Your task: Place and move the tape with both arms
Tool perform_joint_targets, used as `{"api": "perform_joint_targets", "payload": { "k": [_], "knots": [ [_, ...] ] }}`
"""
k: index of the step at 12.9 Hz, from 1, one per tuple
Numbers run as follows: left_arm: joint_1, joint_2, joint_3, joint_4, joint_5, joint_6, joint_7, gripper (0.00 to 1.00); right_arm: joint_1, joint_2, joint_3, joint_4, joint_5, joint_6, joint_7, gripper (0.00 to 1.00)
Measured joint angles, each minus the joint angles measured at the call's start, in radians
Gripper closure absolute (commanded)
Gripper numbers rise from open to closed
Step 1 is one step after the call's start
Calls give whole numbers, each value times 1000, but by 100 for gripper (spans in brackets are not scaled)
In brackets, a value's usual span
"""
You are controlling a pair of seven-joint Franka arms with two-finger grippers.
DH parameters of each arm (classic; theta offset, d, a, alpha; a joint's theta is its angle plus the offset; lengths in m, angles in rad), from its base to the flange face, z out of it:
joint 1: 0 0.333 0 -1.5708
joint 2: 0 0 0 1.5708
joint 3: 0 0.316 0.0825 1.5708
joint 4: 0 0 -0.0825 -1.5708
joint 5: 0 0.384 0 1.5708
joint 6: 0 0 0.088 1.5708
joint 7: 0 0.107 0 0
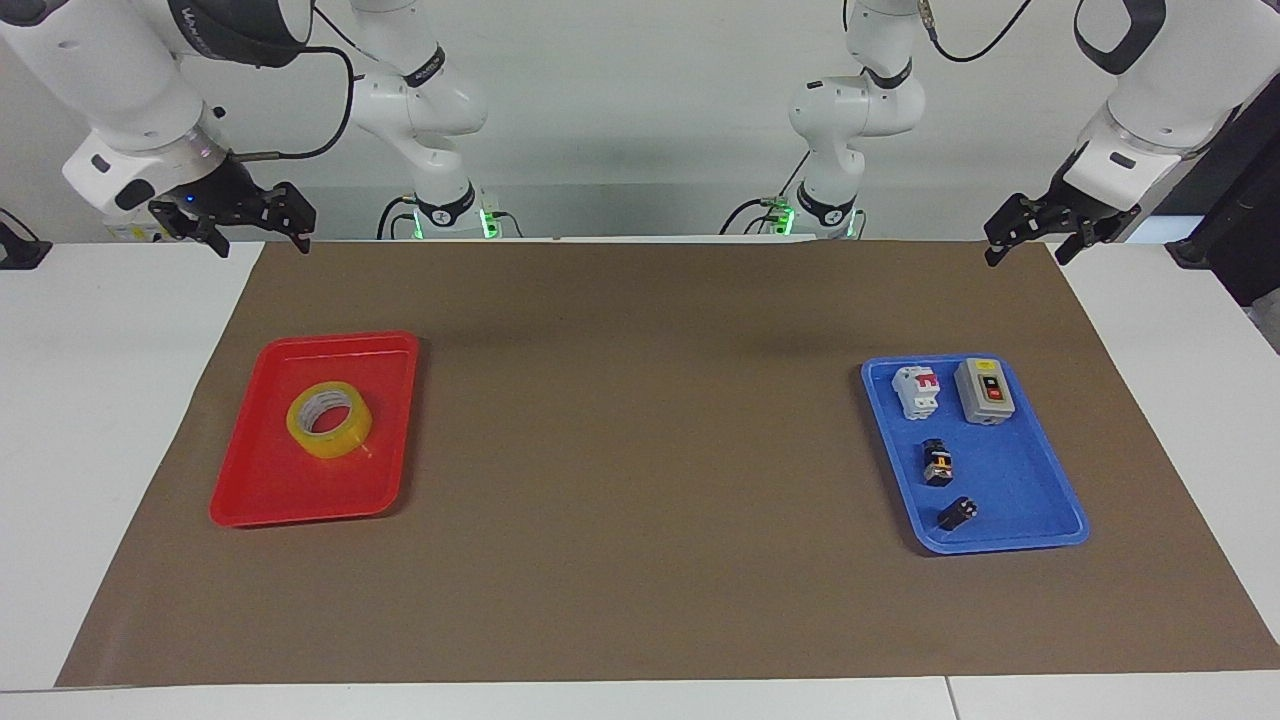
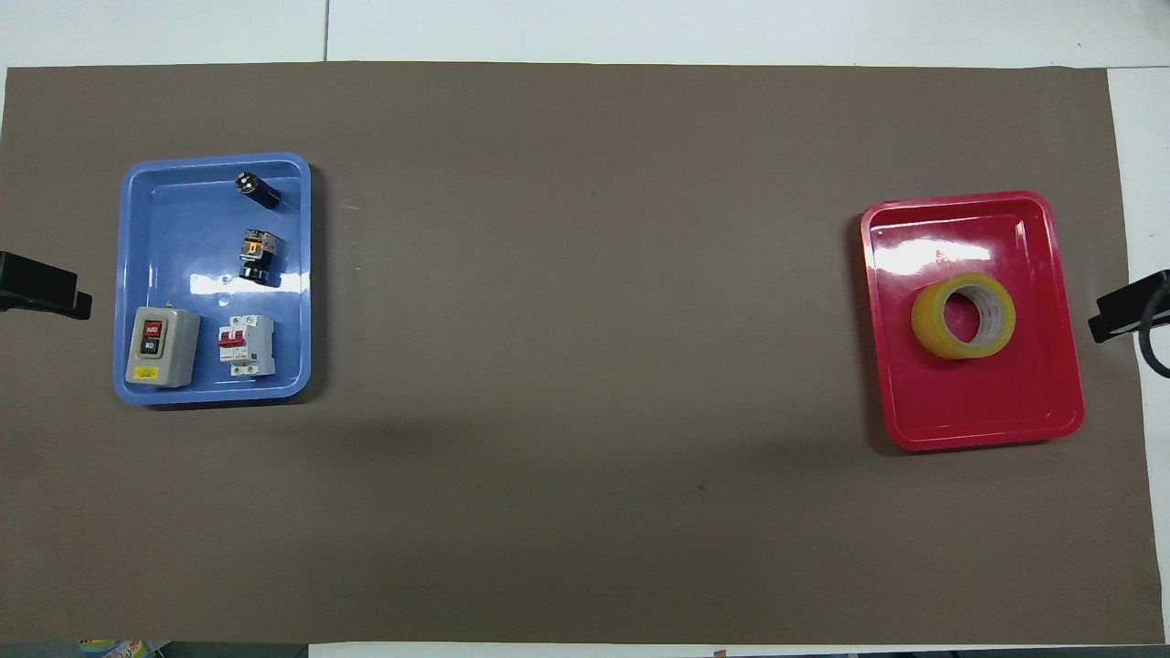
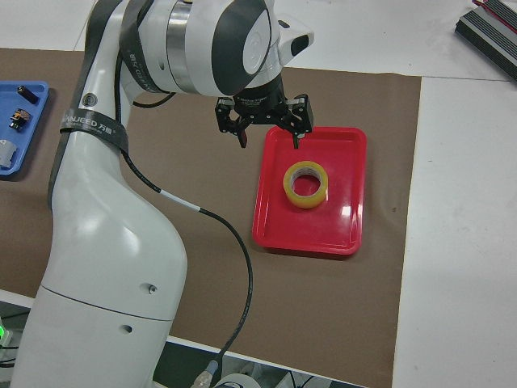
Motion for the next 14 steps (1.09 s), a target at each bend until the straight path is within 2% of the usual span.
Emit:
{"api": "perform_joint_targets", "payload": {
  "k": [14],
  "knots": [
    [0, 0, 0, 0, 0, 0, 0, 0, 14, 0, 2, 0, 2, 0, 0, 0]
  ]
}}
